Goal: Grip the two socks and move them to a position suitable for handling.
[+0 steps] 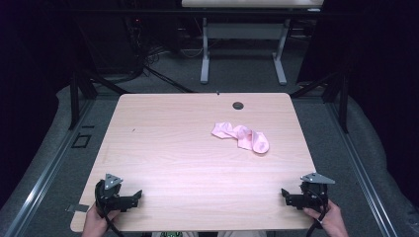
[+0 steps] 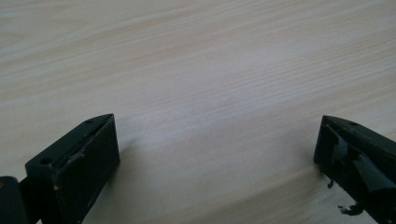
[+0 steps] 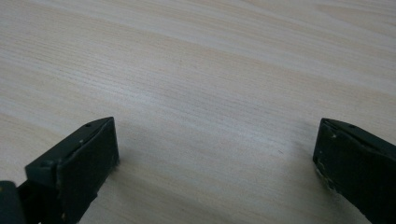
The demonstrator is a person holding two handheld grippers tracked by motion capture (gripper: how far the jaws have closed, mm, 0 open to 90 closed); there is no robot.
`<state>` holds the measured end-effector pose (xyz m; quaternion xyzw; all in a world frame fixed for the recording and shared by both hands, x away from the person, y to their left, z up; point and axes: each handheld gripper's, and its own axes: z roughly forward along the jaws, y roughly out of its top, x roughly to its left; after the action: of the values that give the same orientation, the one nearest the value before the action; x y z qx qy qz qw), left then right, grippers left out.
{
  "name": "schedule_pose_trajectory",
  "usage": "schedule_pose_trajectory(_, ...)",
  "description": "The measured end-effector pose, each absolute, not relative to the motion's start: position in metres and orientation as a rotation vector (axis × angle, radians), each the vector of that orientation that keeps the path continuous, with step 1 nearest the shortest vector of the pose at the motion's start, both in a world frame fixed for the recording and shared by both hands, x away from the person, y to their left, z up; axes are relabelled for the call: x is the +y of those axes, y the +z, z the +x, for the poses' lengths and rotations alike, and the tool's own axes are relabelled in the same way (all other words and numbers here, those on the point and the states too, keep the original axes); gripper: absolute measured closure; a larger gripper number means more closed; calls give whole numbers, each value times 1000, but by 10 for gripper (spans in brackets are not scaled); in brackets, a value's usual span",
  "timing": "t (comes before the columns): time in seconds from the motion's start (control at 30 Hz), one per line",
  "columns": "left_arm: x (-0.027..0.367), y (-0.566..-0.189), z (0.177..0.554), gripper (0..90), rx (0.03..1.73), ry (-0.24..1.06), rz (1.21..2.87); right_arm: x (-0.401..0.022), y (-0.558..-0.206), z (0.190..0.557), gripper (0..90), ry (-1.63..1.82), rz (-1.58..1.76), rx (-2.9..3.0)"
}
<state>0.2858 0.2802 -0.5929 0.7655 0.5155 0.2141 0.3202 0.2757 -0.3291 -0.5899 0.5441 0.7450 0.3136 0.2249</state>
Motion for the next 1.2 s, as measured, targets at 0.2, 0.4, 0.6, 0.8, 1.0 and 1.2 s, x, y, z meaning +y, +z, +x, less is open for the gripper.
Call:
schedule_pose_trajectory(0.2, 275, -593, 297, 0, 1344, 561, 2016, -331, -590, 278, 0, 872, 1478, 2081)
schedule_pose_trajectory(0.4, 276, -593, 298, 0, 1330, 559, 2026, -329, -587, 281, 0, 844, 1497, 2099)
schedule_pose_trajectory(0.6, 275, -593, 298, 0, 1342, 561, 2016, -324, -580, 291, 0, 812, 1517, 2157)
schedule_pose_trajectory(0.8, 274, -593, 298, 0, 1346, 563, 2015, -310, -563, 314, 0, 850, 1508, 2205)
schedule_pose_trajectory(1.0, 274, -593, 298, 0, 1356, 564, 2012, -289, -546, 347, 0, 845, 1466, 2263)
schedule_pose_trajectory(1.2, 274, -593, 298, 0, 1355, 564, 2014, -263, -533, 384, 0, 831, 1413, 2314)
